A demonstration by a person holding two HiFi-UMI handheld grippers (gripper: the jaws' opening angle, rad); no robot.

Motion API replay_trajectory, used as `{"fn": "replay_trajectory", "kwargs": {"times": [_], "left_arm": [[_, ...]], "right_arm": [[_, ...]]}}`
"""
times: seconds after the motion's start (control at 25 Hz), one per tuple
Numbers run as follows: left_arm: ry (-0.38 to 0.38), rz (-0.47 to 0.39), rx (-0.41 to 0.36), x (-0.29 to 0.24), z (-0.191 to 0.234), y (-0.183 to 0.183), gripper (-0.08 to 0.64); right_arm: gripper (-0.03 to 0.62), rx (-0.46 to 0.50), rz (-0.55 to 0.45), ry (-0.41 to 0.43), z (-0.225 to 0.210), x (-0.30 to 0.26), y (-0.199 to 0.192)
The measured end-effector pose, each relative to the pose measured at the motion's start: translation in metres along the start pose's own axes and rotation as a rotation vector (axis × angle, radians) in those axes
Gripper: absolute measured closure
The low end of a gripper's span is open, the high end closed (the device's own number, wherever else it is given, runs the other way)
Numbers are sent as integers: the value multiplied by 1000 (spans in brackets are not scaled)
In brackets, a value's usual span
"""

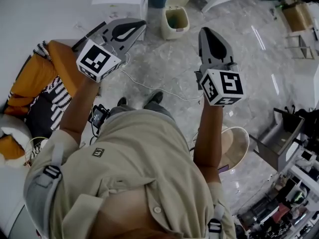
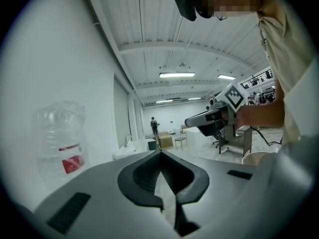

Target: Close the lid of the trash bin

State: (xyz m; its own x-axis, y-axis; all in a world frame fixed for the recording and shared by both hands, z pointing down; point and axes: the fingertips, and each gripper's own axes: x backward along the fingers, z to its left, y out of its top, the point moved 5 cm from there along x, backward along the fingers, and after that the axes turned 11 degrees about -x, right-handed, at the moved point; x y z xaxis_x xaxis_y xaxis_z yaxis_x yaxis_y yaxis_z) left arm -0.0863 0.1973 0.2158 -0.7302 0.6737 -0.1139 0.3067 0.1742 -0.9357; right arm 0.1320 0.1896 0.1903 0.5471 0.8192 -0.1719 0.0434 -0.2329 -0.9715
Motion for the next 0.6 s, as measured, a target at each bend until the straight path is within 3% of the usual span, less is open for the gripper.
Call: {"fn": "replay_trajectory", "kwargs": {"times": [0.6], "left_arm": [[37, 56, -32, -75, -20, 22, 546]], "right_arm": [[566, -41, -18, 64, -86, 1, 6]]}}
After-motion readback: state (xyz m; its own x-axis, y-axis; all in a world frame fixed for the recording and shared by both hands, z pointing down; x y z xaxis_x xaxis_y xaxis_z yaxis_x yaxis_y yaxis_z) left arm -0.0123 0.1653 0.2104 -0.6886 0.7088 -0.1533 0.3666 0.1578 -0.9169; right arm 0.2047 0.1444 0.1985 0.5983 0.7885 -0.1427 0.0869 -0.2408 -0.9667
